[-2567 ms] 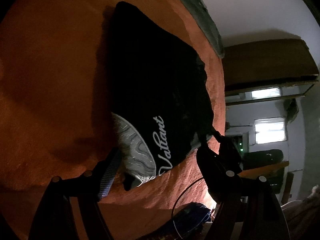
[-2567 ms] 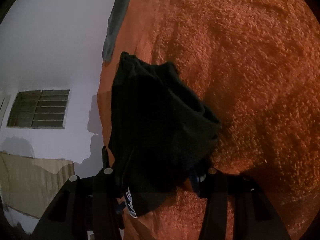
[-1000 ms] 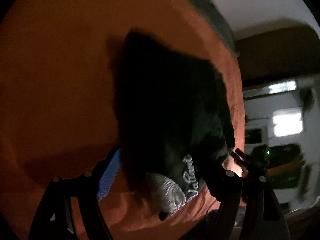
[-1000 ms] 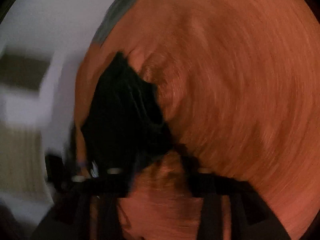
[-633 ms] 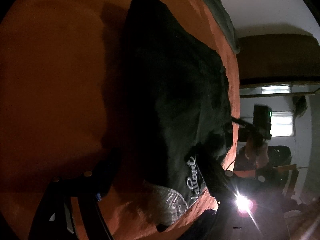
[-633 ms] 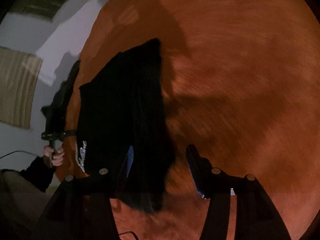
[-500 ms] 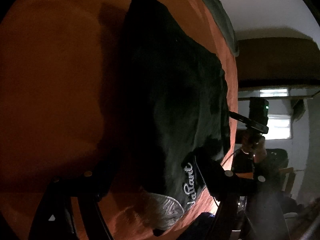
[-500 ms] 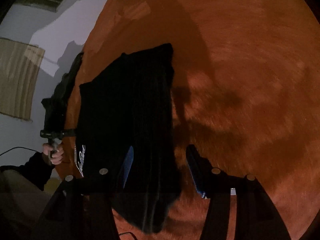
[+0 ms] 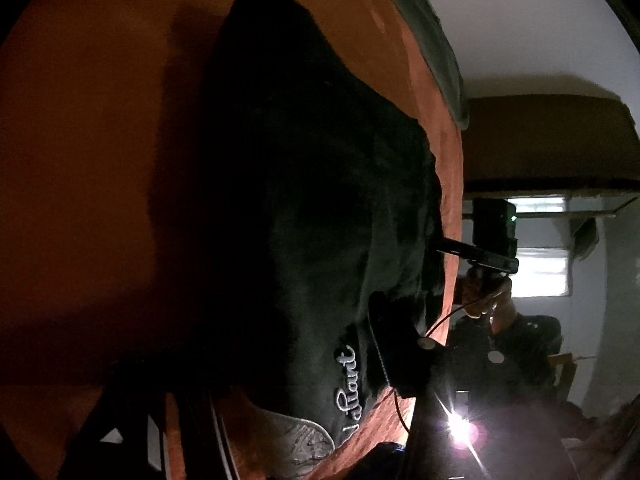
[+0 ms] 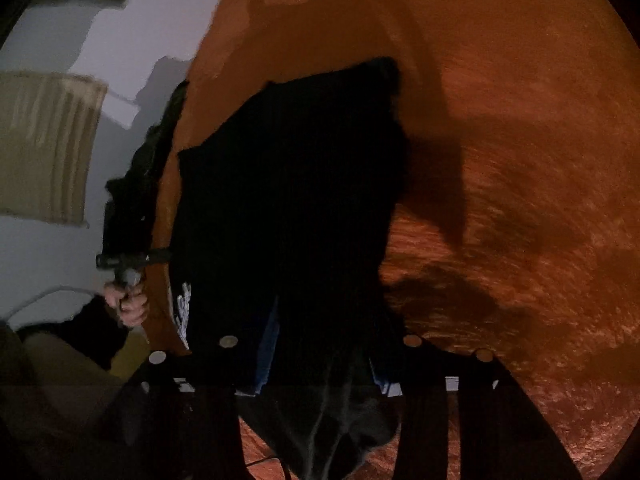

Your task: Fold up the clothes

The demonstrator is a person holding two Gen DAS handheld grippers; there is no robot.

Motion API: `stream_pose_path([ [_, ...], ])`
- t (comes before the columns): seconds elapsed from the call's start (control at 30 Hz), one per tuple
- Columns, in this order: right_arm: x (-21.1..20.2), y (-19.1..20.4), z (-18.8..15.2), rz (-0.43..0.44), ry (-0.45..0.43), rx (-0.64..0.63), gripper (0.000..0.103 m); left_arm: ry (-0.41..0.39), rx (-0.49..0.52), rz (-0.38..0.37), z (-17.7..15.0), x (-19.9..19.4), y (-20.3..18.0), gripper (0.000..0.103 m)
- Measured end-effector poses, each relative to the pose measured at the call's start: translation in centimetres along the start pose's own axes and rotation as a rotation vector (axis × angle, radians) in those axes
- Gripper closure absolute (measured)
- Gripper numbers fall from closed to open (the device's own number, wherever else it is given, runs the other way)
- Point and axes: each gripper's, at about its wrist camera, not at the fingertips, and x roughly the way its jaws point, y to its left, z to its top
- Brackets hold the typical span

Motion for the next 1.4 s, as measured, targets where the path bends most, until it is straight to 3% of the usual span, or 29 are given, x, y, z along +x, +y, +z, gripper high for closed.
stream_pose_path([
  [0.17,-0.2,0.7,0.2,-0.046,0.036,-0.060,0.063,0.007,-0.037,0.005,0.2,-0.2,1.1,0.047],
  [0.27,0.0,0.8,0.5,-0.038,0.054,-0.049,0.061,0.007,-0.011,0.035,0.1,-0.7,1.1,0.047],
  [0.33,0.2,0.6,0.5,-0.005,0.053,-0.022,0.052,0.013,-0.008,0.036,0.1,-0.9,1.5,0.044],
  [0.43,0.7,0.8,0.3,0.047,0.029,-0.011,0.049,0.011,-0.056,-0.040,0.1,-0.5,1.9,0.040],
  [0.47,1.0,1.2,0.2,0.059,0.019,-0.024,0.049,0.012,-0.074,-0.076,0.1,-0.3,2.0,0.040],
  [0.53,1.2,1.6,0.2,0.071,0.013,-0.034,0.050,0.023,-0.091,-0.143,0.0,-0.1,2.0,0.051],
  [0.6,0.8,1.5,0.2,0.126,0.011,-0.019,0.061,0.036,-0.071,-0.115,0.0,0.3,1.9,0.058],
  [0.7,0.8,1.2,0.2,0.110,0.040,-0.006,0.063,0.056,-0.091,-0.118,0.0,0.9,2.6,0.055],
  [0.77,1.0,0.8,0.6,0.122,0.056,0.025,0.057,0.062,-0.115,-0.143,0.4,0.9,3.0,0.053],
  [0.83,1.4,1.3,0.9,0.147,0.057,0.028,0.044,0.056,-0.106,-0.159,0.5,1.1,2.8,0.053],
  [0.9,1.8,2.1,1.1,0.142,0.060,0.003,0.043,0.044,-0.082,-0.164,0.6,1.4,2.2,0.056],
  [0.93,2.0,2.5,1.1,0.149,0.057,-0.005,0.046,0.035,-0.060,-0.159,0.5,1.5,1.7,0.061],
  [0.97,2.1,3.0,1.1,0.135,0.050,-0.029,0.052,0.025,-0.038,-0.155,0.4,1.7,1.2,0.079],
  [1.0,2.1,3.7,1.0,0.117,0.043,-0.056,0.080,0.015,-0.030,-0.156,0.3,2.1,0.8,0.088],
  [1.03,2.1,4.3,1.0,0.099,0.035,-0.083,0.090,-0.001,-0.026,-0.162,0.2,2.0,0.6,0.089],
  [1.17,1.9,7.1,0.8,0.020,0.012,-0.164,0.092,-0.041,0.024,-0.098,0.2,1.2,-1.9,0.091],
  [1.4,-3.0,9.5,2.4,0.011,-0.037,-0.023,0.092,0.010,0.075,-0.083,4.2,-1.8,-7.8,0.092],
])
